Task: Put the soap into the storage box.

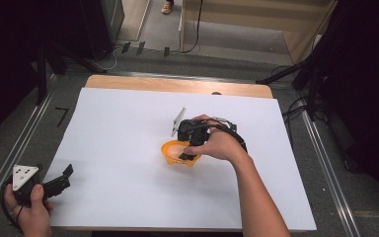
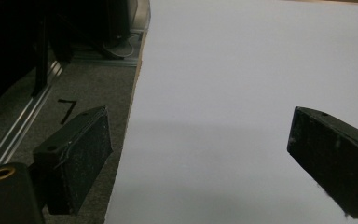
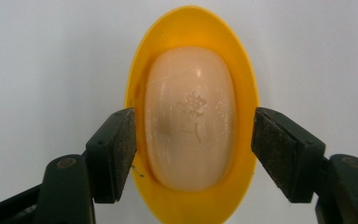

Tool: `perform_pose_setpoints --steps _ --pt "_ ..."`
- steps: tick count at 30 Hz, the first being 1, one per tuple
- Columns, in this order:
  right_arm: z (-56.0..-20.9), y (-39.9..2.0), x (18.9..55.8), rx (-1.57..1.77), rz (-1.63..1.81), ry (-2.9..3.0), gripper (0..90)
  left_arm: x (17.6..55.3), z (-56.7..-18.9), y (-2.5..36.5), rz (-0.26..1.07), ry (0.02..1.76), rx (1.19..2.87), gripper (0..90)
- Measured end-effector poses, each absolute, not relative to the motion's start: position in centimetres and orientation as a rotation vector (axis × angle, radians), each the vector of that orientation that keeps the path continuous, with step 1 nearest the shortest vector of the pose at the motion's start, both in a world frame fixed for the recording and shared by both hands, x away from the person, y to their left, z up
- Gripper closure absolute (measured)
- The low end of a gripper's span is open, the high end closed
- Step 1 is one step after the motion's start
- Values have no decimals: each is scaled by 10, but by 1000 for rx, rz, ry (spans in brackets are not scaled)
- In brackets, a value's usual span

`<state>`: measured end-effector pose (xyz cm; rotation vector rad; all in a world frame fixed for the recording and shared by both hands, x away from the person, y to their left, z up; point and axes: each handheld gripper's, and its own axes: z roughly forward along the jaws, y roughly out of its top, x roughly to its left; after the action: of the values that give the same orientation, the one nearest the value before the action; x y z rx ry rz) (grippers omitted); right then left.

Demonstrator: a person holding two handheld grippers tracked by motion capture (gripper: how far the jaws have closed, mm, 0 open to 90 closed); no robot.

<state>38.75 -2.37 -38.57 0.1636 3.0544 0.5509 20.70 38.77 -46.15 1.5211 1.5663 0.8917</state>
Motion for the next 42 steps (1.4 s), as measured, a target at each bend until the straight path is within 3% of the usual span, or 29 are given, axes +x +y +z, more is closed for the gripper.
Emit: perform_pose_setpoints --steps 13,29,32,37,42 --pt "-378 -49 385 215 557 3036 320 207 -461 388 891 1569 1523 68" --pt "-386 -112 374 417 591 2996 290 207 -462 387 900 1563 1525 68" --pt "-389 -125 370 464 616 2982 260 207 -462 387 900 1565 1526 68" --pt "-396 -146 363 613 638 2910 139 207 -462 387 900 1565 1523 68" --pt "-402 -167 355 731 718 2826 131 207 -461 387 901 1564 1529 68"
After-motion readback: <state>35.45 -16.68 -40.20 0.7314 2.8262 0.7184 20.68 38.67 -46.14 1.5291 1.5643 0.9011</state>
